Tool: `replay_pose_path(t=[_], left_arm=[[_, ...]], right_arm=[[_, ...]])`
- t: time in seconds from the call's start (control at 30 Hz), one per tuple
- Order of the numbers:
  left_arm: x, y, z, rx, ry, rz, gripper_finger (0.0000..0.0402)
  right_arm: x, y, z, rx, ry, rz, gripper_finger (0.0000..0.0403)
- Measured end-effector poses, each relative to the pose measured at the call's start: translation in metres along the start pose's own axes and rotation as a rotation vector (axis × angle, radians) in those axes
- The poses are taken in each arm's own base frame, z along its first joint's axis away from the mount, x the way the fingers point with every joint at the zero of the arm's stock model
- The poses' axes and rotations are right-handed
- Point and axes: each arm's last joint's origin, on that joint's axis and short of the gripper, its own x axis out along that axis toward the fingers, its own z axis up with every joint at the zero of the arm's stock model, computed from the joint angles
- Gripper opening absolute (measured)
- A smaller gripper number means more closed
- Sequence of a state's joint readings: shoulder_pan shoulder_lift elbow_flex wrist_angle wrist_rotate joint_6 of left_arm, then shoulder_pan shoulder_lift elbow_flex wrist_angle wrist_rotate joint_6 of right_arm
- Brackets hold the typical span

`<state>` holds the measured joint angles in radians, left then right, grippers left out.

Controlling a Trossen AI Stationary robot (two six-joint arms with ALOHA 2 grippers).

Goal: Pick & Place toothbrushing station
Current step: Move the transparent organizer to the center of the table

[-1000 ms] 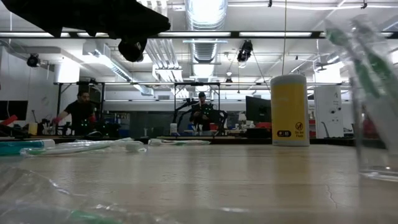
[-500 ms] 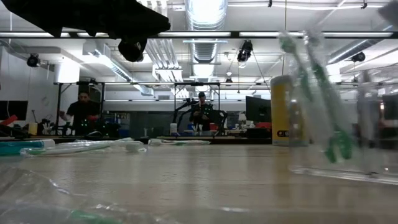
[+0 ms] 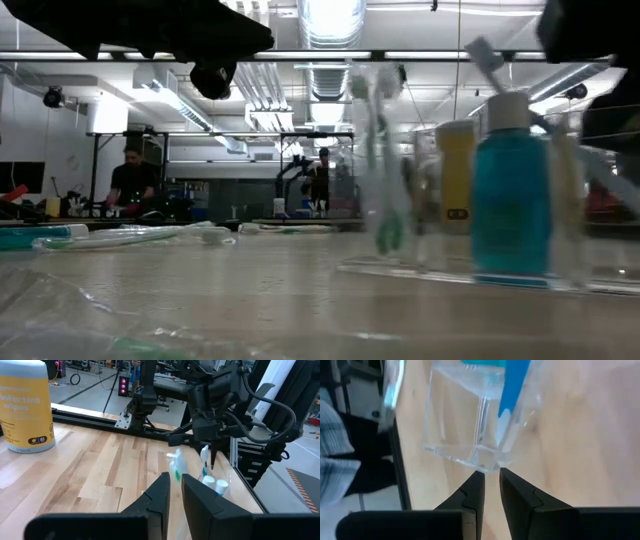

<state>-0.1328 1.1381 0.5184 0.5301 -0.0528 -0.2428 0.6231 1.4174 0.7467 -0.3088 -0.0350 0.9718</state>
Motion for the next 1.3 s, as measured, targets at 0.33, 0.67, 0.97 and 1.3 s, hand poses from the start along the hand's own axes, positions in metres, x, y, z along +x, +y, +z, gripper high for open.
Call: replay_pose_path(t=[0.33, 0.67, 0.97, 1.3], left_arm=[[0.000, 0.000, 0.000, 0.000, 0.000, 0.000, 0.0053], [0.000, 0.000, 0.000, 0.000, 0.000, 0.000, 0.0053], [0.000, 0.000, 0.000, 0.000, 0.000, 0.000, 0.0053], [0.000, 0.000, 0.000, 0.000, 0.001, 0.000, 0.0053]], right_arm=[[-0.003, -0.025, 0.034, -0.016, -0.079, -0.041, 0.0056], [-0.006, -0.037, 0.046, -0.098, -0.087, -0.052, 0.0056], [-0.010, -0.053, 0.061, -0.115, -0.109, -0.072, 0.0056], [-0.017, -0.068, 0.082, -0.091, -0.165, -0.017, 0.0056]])
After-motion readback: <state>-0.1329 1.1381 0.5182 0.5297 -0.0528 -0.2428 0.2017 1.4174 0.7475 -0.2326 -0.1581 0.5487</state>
